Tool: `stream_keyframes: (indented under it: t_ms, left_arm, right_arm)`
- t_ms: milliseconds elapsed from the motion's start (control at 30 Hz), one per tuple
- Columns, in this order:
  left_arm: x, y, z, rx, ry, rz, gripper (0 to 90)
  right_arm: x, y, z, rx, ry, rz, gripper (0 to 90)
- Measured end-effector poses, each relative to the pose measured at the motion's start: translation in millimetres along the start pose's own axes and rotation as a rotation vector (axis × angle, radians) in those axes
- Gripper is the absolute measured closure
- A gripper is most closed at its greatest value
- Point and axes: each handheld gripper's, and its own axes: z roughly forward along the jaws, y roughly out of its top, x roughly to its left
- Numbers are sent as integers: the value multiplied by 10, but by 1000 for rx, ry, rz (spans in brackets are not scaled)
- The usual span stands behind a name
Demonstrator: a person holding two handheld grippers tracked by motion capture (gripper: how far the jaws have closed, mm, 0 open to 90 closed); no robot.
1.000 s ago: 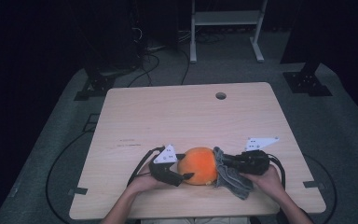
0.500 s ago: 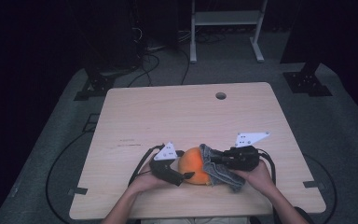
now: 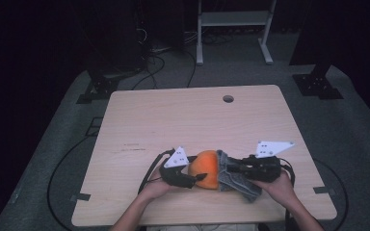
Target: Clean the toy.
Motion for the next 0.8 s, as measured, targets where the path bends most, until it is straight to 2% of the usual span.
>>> stream_keyframes:
  t_ms: [67, 100, 200, 233, 300, 333, 400, 467, 533, 600, 700, 767, 800]
  left_arm:
    - [-29, 27, 8, 2, -2, 22, 313]
    - [-18, 27, 5, 13, 0, 15, 281]
    - [74, -38, 4, -2, -8, -71, 157]
    - [103, -52, 16, 11, -11, -105, 107]
    - [144, -74, 49, 25, -44, -148, 96]
    - [142, -81, 65, 20, -50, -153, 129]
    - [125, -66, 62, 9, -37, -142, 221]
    - [90, -35, 38, -8, -9, -108, 300]
    - [67, -12, 30, -18, 5, -85, 330]
    - [62, -3, 28, -28, 8, -85, 344]
    - [38, 58, 33, -47, 10, -81, 350]
    - [3, 94, 54, -51, 9, -66, 351]
    - [-14, 108, 61, -51, 13, -54, 347]
  right_arm:
    - [26, 80, 113, 23, -2, -37, 772]
    - [18, 80, 169, 46, -6, -42, 773]
    - [-72, 5, 240, 28, 22, 13, 774]
    - [-82, -11, 243, 24, 21, 20, 774]
    - [-85, -22, 242, 19, 22, 21, 774]
    - [-83, -24, 239, 20, 18, 16, 774]
    - [-100, -44, 216, 27, 0, 7, 774]
    - [-153, -93, 147, 24, -13, 29, 774]
    - [-192, -148, 52, 46, -51, 39, 774]
    - [-199, -178, -53, 62, -87, 54, 774]
    - [-107, -104, -150, 8, -68, 37, 774]
    - [-31, 3, -121, -26, -24, 16, 774]
    - [1, 52, -76, -22, -15, -5, 773]
